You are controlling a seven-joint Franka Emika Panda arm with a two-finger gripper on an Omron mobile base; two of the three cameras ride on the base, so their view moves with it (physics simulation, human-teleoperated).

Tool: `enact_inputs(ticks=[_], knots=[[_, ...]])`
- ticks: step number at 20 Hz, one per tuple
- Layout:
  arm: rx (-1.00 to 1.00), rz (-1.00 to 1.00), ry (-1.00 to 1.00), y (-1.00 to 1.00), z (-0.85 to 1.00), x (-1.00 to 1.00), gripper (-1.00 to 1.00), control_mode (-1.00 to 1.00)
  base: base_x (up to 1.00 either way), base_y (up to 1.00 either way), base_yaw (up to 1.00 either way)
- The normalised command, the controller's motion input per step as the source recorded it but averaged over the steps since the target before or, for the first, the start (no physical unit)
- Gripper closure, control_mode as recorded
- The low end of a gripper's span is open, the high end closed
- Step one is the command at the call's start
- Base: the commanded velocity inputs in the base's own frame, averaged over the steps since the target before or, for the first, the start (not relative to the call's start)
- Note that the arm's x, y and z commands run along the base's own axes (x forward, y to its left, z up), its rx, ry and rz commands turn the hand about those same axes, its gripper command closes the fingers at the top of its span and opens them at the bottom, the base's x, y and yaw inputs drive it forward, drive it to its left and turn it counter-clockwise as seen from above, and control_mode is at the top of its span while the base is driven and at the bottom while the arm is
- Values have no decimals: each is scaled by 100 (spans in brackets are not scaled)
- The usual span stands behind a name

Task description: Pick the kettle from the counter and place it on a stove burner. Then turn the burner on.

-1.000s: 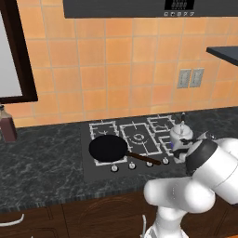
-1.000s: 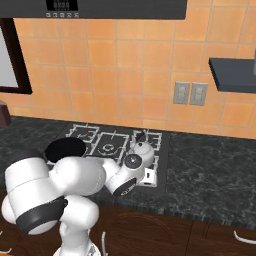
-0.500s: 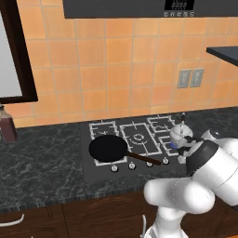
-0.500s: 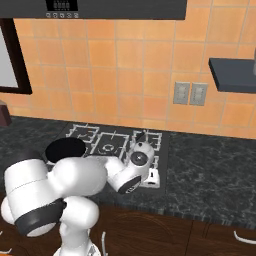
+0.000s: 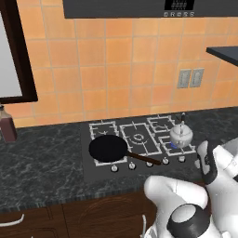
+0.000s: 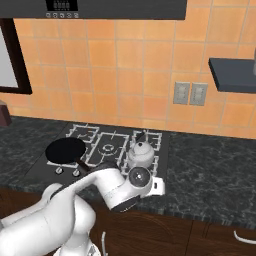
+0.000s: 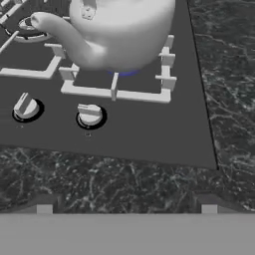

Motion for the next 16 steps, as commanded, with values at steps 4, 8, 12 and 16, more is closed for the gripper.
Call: enact_inputs(ticks=[4, 8, 12, 16], knots=[[1, 0, -16, -28, 66, -38, -100, -100, 0, 0, 0], [0, 0, -17, -22, 64, -6, -100, -100, 0, 0, 0], [0, 0, -13, -32, 65, 0, -100, -100, 0, 0, 0], [5, 0, -4, -48, 58, -1, -100, -100, 0, 0, 0]])
